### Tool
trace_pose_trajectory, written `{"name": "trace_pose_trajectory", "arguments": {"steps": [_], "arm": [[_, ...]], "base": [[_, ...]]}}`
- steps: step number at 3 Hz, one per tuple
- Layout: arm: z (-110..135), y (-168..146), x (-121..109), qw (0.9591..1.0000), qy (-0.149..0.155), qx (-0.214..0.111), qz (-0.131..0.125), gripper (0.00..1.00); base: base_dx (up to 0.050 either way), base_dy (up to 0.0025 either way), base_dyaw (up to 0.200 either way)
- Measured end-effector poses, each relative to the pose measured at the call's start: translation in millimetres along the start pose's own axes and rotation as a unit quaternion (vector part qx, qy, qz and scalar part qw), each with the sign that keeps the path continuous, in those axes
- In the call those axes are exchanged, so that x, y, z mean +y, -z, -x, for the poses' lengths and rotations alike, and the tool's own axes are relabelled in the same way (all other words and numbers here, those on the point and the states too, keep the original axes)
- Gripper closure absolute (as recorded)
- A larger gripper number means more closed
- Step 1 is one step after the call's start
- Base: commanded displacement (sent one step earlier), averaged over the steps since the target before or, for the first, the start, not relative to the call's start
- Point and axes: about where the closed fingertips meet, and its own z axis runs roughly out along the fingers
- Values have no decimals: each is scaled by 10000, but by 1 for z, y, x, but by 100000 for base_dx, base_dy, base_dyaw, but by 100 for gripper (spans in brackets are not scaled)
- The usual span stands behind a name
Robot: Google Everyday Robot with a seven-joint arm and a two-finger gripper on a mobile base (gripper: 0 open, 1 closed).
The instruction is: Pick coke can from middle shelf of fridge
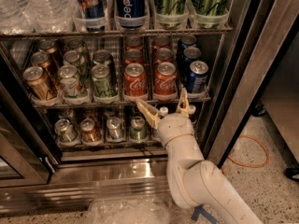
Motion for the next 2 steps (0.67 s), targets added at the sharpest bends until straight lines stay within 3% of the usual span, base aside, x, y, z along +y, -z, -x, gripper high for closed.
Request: {"name": "trace_pose_trajectory", "arguments": {"steps": [2], "arm": [[0, 0, 0, 10000, 0, 0, 0, 25]], "base": [[0, 0, 0]]}}
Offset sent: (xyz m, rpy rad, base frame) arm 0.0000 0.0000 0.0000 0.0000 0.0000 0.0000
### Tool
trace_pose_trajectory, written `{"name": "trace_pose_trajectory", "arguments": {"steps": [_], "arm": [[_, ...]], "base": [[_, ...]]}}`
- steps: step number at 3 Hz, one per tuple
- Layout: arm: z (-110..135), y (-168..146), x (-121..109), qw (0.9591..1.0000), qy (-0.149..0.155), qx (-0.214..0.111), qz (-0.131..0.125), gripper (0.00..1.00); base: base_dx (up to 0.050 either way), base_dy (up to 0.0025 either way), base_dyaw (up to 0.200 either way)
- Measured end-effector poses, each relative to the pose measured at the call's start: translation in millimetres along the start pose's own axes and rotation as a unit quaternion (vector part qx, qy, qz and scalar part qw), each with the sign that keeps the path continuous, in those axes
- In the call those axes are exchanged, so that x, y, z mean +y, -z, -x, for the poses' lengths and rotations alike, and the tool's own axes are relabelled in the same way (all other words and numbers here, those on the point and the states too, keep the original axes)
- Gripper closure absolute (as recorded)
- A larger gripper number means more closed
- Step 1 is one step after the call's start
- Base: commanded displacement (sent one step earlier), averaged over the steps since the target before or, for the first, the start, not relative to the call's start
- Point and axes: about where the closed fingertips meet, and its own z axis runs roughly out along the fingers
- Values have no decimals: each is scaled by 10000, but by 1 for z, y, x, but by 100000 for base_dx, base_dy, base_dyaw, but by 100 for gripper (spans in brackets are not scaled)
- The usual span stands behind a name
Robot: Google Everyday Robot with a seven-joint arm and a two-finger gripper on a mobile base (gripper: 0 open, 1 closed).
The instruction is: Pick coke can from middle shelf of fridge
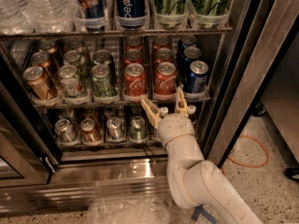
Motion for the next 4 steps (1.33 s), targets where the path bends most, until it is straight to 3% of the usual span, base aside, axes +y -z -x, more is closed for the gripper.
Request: {"name": "trace_pose_trajectory", "arguments": {"steps": [1, 2, 4], "arm": [[0, 0, 0, 10000, 0, 0, 0, 23], [0, 0, 0, 10000, 0, 0, 0, 34], [5, -13, -7, 9999, -42, -85, -113, 25]], "base": [[0, 0, 0], [0, 0, 0], [0, 0, 0]]}}
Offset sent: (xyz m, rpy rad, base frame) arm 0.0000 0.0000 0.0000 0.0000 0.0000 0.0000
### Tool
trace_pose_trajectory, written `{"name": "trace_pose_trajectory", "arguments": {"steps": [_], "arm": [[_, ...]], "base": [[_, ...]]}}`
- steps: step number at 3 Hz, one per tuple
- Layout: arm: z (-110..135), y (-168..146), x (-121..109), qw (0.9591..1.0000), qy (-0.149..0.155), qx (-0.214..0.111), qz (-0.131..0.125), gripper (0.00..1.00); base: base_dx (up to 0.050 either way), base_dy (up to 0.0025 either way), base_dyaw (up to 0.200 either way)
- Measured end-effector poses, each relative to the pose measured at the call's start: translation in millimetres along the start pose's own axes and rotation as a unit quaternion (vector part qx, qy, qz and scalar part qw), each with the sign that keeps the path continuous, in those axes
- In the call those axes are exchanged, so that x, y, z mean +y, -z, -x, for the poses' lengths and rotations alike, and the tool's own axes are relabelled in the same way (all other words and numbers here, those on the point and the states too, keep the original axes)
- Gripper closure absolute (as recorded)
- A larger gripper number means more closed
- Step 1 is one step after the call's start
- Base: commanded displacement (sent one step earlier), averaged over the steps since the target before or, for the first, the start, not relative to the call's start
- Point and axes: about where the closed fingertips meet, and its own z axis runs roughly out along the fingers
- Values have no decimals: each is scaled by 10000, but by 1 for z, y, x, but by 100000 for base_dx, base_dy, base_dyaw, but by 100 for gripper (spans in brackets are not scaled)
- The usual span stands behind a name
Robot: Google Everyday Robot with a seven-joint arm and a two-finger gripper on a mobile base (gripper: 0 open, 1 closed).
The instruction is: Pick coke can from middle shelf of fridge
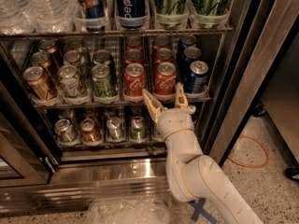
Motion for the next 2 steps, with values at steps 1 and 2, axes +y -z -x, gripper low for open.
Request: {"name": "trace_pose_trajectory", "arguments": {"steps": [1, 2], "arm": [[2, -9, -3, 10000, -5, -30, -39, 25], [-7, -40, -9, 9999, 31, -3, -140, 32]], "base": [[0, 0, 0], [0, 0, 0]]}}
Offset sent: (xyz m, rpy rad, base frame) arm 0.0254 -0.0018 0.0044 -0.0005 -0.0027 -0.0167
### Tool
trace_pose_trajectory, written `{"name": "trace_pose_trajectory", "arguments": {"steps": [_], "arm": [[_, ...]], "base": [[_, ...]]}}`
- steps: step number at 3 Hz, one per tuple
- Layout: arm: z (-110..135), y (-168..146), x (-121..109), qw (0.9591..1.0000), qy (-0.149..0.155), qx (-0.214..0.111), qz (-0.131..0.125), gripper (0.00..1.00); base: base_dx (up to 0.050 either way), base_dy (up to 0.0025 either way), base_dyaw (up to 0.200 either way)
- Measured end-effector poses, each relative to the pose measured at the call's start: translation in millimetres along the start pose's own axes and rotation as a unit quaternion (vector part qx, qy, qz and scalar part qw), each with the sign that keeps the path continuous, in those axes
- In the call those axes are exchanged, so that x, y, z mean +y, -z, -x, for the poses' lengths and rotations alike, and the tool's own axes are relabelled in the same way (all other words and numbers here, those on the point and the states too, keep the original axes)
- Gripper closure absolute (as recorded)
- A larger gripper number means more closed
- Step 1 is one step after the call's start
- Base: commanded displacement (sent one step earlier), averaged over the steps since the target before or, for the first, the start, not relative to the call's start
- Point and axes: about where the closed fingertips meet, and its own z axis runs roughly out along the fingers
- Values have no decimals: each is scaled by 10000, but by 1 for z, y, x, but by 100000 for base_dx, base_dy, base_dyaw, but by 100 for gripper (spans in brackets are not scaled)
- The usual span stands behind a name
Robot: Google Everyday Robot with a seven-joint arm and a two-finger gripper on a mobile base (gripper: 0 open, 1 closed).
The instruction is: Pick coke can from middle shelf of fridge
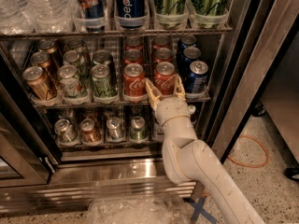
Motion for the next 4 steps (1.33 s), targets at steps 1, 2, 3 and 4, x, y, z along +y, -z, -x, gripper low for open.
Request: {"name": "trace_pose_trajectory", "arguments": {"steps": [1, 2, 3, 4], "arm": [[-1, -8, -1, 10000, 15, -14, -34, 33], [-2, -12, -1, 10000, 43, -32, -79, 52], [-2, -12, -1, 10000, 43, -32, -79, 75], [-2, -12, -1, 10000, 43, -32, -79, 97]], "base": [[0, 0, 0], [0, 0, 0], [0, 0, 0], [0, 0, 0]]}}
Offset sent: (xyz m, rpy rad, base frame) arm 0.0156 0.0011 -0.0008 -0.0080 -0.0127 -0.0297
